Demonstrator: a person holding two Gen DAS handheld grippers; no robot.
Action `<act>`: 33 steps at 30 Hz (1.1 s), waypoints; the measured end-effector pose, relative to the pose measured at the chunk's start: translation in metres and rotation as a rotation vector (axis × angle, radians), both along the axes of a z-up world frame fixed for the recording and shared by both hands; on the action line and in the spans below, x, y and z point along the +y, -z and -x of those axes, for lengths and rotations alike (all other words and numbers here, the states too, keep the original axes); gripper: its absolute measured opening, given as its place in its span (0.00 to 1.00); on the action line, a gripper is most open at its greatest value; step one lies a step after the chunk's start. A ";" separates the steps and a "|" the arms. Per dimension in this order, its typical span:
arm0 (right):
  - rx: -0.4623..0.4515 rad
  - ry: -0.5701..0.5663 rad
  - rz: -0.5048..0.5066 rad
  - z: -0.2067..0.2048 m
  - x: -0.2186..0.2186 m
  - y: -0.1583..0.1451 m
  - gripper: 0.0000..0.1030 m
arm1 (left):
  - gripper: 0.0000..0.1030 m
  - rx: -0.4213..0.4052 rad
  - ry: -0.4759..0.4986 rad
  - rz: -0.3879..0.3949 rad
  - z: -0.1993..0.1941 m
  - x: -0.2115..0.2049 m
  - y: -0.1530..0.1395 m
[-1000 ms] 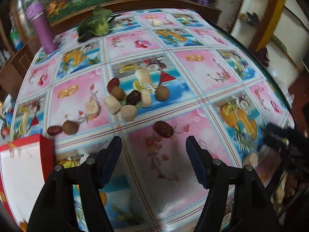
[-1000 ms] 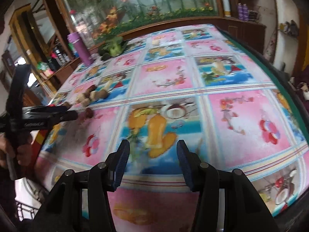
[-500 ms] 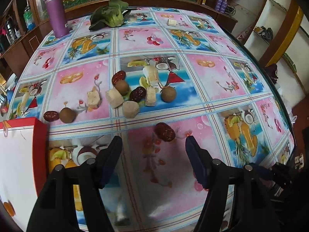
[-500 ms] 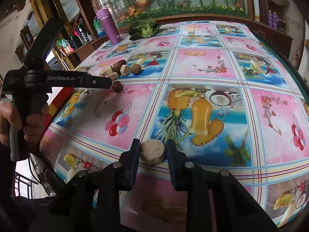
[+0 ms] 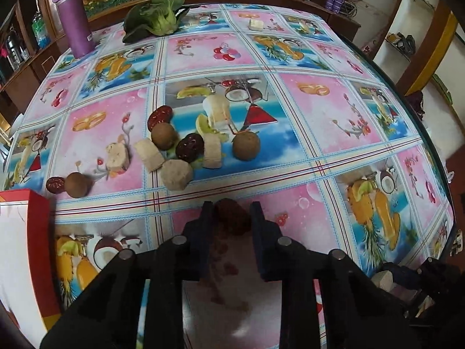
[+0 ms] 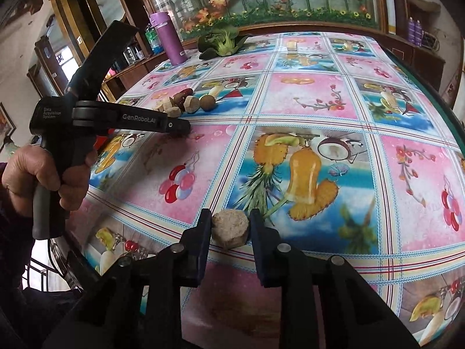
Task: Organize fruits
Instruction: 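Grasp the round biscuit with the right gripper while the left grasps a red date, then place the biscuit in the tray with the right gripper while the left drops the red date there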
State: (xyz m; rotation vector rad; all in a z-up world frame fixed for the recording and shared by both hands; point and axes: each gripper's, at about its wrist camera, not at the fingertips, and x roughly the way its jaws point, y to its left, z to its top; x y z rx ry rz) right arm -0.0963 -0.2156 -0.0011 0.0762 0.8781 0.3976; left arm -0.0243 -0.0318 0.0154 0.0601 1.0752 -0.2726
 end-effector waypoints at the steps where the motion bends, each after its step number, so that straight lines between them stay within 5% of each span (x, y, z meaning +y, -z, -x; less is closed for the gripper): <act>1: -0.001 0.000 0.004 0.000 0.001 0.000 0.25 | 0.26 -0.004 0.004 -0.002 0.001 0.001 0.000; 7: -0.003 0.001 0.036 0.001 0.005 -0.003 0.24 | 0.26 -0.026 0.010 0.002 0.008 0.010 -0.003; 16: -0.052 -0.051 0.044 -0.007 0.037 -0.025 0.24 | 0.26 -0.175 -0.057 0.032 0.059 0.065 -0.052; 25: -0.108 -0.188 0.010 -0.026 0.127 -0.048 0.24 | 0.26 -0.253 -0.275 0.004 0.122 0.170 -0.072; 33: -0.102 -0.324 -0.047 -0.046 0.222 -0.053 0.24 | 0.26 -0.257 -0.419 -0.011 0.135 0.230 -0.063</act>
